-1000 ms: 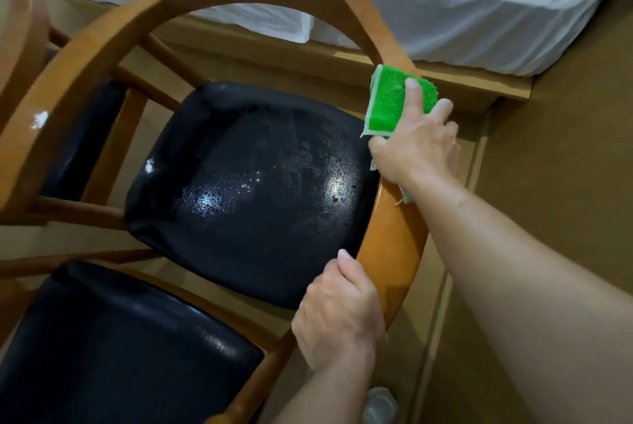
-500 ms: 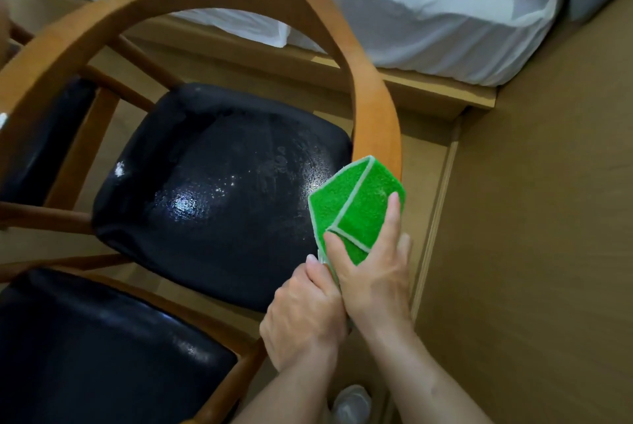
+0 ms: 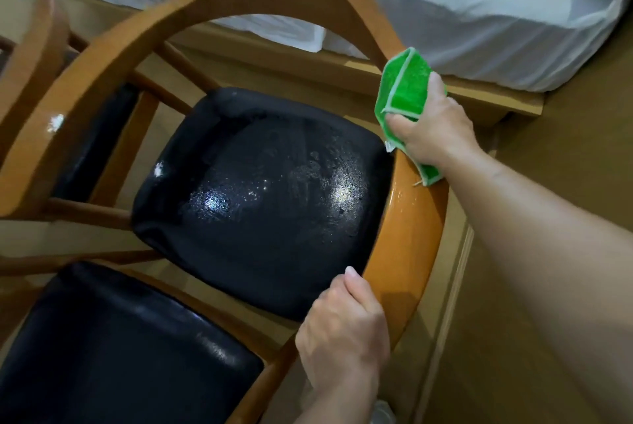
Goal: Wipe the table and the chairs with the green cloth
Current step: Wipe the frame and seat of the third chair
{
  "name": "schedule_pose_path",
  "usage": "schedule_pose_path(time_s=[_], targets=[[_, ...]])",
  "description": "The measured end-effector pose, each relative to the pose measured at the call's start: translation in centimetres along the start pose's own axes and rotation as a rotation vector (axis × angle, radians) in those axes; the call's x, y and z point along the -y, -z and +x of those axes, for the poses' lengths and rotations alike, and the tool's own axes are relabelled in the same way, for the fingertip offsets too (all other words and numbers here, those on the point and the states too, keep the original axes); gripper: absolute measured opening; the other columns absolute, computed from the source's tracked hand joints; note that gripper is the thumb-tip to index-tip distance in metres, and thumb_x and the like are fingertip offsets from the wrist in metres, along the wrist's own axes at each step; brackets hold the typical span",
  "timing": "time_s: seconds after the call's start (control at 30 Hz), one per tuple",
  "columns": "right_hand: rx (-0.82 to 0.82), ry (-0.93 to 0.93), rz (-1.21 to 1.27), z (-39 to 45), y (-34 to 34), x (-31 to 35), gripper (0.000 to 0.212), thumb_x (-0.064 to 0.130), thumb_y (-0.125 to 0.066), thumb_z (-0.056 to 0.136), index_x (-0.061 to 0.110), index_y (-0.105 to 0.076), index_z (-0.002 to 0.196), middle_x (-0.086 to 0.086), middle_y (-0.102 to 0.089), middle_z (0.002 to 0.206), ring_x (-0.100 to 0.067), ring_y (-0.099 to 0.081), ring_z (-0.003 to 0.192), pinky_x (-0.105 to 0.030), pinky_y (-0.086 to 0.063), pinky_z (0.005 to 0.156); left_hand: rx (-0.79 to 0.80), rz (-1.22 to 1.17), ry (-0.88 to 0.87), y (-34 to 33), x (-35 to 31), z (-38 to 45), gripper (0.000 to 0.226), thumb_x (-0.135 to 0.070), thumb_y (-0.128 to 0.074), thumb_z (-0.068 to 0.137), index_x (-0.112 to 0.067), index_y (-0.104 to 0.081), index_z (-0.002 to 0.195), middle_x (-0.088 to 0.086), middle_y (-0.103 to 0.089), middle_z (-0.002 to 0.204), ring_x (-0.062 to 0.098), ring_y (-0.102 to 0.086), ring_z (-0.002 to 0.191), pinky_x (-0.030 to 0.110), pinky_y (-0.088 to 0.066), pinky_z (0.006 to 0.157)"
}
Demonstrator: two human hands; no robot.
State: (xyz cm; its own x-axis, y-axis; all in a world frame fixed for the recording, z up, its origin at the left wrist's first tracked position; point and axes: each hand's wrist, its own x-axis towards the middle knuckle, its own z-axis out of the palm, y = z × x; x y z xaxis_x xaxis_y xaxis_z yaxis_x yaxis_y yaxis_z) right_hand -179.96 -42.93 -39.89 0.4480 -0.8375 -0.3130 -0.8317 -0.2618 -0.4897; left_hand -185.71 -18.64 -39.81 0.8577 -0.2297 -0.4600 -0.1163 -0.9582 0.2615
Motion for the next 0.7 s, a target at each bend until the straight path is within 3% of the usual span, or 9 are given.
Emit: schedule_pose_path(time_s=[0.1,0.23,0.33,0.4,0.53,0.7], targets=[[-0.078,-0.005,0.048,-1.6,-0.7,-0.7,0.085,0.057,-0.057,0.084,0.018,-0.02,0.149,-0.017,-0.052,0.126,-0.04,-0.052,0.114,-0.04,-0.039,0.091,-0.013,0.005,-0.013,0.0,0.1,0.0,0.072,-0.056,0.007,0.083,-0.028,-0.058,0.075,-0.009,-0.065,0.075,0.015,-0.064,0.078,0.033,-0.034,0.065],[-0.117,-0.074,0.201,-8.0,-2.3,-2.4,0.089,0.057,-0.062,0.081,0.015,-0.019,0.147,-0.009,-0.055,0.115,-0.03,-0.056,0.097,-0.035,-0.042,0.079,-0.028,-0.007,-0.033,0.4,-0.2,-0.3,0.065,-0.052,-0.003,0.09,-0.027,-0.063,0.081,-0.007,-0.067,0.08,0.021,-0.065,0.081,0.033,-0.032,0.066],[-0.059,-0.175,0.273,-14.4,-3.7,-3.9,0.066,0.06,-0.06,0.083,0.018,-0.031,0.124,0.0,-0.051,0.09,-0.024,-0.049,0.076,-0.029,-0.032,0.065,-0.01,-0.015,-0.011,0.5,-0.3,-0.2,0.064,-0.052,-0.008,0.092,-0.023,-0.065,0.087,-0.002,-0.069,0.087,0.029,-0.065,0.087,0.036,-0.038,0.07],[0.037,-0.256,0.309,-18.0,-4.5,-4.6,0.053,0.061,-0.057,0.084,0.02,-0.035,0.109,0.0,-0.053,0.084,-0.03,-0.055,0.077,-0.03,-0.031,0.063,0.005,-0.017,0.015,0.4,-0.4,-0.1,0.062,-0.052,-0.013,0.093,-0.02,-0.066,0.09,0.002,-0.07,0.091,0.033,-0.064,0.091,0.038,-0.042,0.074],[0.097,-0.285,0.393,-20.6,-5.1,-5.2,0.045,0.06,-0.057,0.085,0.02,-0.044,0.103,0.01,-0.048,0.072,-0.029,-0.062,0.086,-0.028,-0.03,0.06,0.001,-0.018,0.012,0.3,-0.3,-0.1,0.064,-0.054,-0.01,0.09,-0.02,-0.064,0.085,-0.002,-0.067,0.086,0.034,-0.064,0.09,0.038,-0.04,0.072],[0.036,-0.274,0.431,-17.5,-4.4,-4.8,0.048,0.06,-0.062,0.082,0.023,-0.042,0.105,0.006,-0.055,0.082,-0.02,-0.055,0.077,-0.027,-0.034,0.065,-0.011,0.015,0.005,0.3,-0.2,0.1,0.063,-0.052,-0.01,0.091,-0.021,-0.064,0.086,-0.003,-0.067,0.086,0.032,-0.064,0.089,0.037,-0.04,0.071]])
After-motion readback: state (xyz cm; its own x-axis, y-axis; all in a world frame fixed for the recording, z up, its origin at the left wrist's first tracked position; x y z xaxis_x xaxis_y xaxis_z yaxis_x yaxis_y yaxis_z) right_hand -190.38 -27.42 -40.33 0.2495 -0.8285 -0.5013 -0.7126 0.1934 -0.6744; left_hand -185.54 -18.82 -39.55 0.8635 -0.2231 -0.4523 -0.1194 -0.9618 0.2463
